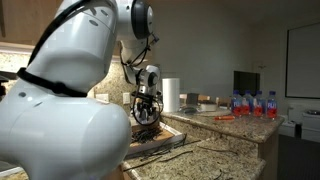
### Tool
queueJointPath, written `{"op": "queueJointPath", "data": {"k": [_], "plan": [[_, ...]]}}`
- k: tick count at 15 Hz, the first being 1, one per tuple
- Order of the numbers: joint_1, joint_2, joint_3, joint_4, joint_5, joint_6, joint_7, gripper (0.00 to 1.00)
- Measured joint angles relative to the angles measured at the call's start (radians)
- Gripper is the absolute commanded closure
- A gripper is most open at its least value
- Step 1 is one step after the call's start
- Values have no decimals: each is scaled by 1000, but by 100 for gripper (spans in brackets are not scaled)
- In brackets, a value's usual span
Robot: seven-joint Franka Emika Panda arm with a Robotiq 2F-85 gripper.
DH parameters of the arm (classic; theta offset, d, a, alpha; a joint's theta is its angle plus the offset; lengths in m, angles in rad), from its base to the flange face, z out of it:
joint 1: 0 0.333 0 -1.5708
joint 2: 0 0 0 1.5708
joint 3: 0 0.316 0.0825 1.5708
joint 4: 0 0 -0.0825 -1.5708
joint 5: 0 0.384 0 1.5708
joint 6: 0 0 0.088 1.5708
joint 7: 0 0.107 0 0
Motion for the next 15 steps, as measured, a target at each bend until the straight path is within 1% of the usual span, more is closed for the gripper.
{"op": "queueJointPath", "data": {"k": [1,2,5,8,11,15], "plan": [[-2,-15,-7,-3,0,-7,1,2],[-5,-36,-11,-13,0,-16,2,0],[-10,-123,-31,-101,-13,-32,31,0],[-18,-213,-68,-230,-101,-31,108,0],[-61,-263,-94,-335,-127,-15,126,0],[-119,-271,-115,-424,-127,56,126,0]]}}
